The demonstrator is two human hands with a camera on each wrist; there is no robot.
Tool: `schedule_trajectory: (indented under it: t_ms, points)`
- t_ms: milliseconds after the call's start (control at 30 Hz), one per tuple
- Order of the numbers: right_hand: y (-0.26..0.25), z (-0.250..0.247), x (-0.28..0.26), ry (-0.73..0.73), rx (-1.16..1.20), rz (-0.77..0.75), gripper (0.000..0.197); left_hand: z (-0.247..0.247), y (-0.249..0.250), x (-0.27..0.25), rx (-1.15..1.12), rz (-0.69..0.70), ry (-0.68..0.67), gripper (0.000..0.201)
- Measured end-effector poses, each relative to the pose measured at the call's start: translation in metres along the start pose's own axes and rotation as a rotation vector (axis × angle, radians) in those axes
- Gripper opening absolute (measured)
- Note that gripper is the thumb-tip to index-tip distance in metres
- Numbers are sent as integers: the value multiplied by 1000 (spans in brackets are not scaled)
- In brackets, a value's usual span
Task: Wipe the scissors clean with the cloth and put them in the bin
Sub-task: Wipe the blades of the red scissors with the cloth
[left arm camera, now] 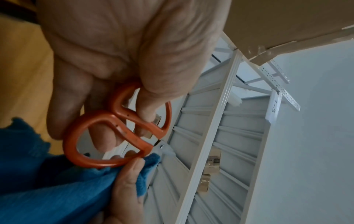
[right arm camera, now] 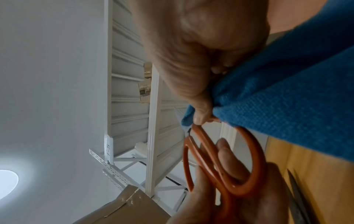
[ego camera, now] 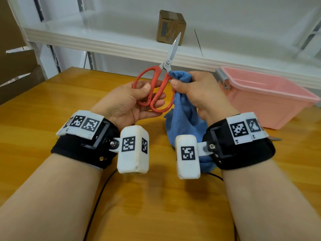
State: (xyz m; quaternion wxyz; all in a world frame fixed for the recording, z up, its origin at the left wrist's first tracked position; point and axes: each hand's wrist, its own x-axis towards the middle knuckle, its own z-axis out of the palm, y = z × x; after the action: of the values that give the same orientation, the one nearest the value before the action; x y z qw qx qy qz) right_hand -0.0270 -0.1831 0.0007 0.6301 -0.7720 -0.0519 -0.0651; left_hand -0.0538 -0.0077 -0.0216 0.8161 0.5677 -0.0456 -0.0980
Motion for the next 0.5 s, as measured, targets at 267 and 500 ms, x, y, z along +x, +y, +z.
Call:
schedule_trajectory:
  t_ms: [267, 500]
  points:
    - [11, 4, -2, -179, -385, 72, 15, -24, 8, 4, -290, 6, 229, 32]
    - [8, 2, -7, -386, -486, 183, 70, -18, 8, -3, -205, -34, 92, 31]
